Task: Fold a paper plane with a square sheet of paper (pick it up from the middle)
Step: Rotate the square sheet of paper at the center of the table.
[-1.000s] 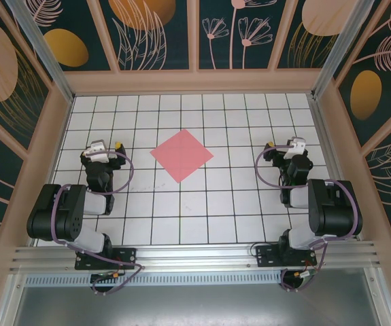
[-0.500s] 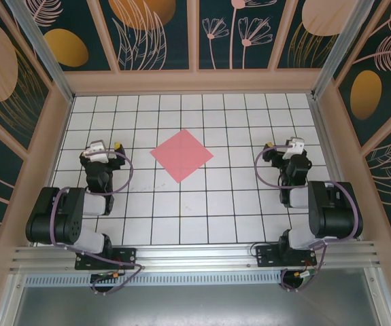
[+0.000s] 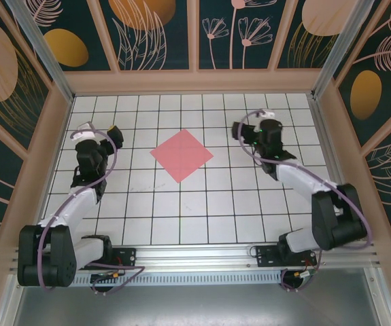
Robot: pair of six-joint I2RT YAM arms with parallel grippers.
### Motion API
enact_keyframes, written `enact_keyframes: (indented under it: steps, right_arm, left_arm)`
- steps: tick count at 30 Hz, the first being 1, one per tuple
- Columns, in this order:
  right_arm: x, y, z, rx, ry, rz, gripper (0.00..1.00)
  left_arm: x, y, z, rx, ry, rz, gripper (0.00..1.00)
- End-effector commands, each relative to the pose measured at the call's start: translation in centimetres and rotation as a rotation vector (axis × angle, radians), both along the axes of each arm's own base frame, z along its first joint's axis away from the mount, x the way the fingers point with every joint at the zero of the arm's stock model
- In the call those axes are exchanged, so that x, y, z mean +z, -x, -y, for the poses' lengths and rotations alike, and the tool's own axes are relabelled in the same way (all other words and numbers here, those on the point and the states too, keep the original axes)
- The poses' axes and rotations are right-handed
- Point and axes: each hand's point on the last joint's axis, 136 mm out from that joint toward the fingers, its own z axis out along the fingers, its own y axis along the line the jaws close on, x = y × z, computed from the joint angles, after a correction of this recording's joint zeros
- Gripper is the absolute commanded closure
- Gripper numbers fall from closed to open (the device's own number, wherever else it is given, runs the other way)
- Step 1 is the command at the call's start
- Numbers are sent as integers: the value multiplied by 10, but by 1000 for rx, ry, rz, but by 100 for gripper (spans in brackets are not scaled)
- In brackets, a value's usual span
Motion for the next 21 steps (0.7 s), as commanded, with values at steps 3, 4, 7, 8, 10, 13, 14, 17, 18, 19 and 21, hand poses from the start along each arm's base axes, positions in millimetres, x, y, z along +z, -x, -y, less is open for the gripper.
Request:
enact_keyframes:
  steps: [3, 4, 7, 8, 10, 13, 14, 17, 18, 19, 21]
  right_arm:
    - [-69, 16, -95, 179, -6, -325, 7]
    - [-78, 15, -110, 201, -7, -356, 7]
    - [-98, 25, -165, 302, 15, -421, 10]
    - [-103, 26, -175, 316, 26, -435, 10]
    - [-116, 27, -194, 331, 43, -466, 10]
    - [-135, 26, -209, 341, 60, -514, 11]
    - [-139, 26, -213, 341, 68, -525, 12]
    - [-151, 27, -215, 330, 85, -556, 13]
    - [-156, 28, -213, 320, 92, -568, 13]
    - [-161, 29, -210, 306, 102, -584, 13]
    - [-172, 36, -201, 285, 127, -617, 13]
  left_arm:
    - [-23, 8, 12, -24, 169, -160, 2]
    - [-25, 8, 15, -38, 176, -169, 2]
    - [-31, 9, 19, -59, 186, -189, 2]
    - [-33, 10, 19, -58, 185, -195, 2]
    - [-35, 11, 19, -62, 182, -203, 2]
    - [-35, 12, 19, -64, 177, -207, 1]
    - [-35, 12, 19, -63, 174, -208, 2]
    - [-37, 12, 20, -65, 175, -214, 2]
    - [-38, 12, 20, -67, 174, -218, 1]
    - [-39, 12, 20, -67, 177, -220, 1]
    - [-41, 11, 20, -69, 180, -225, 1]
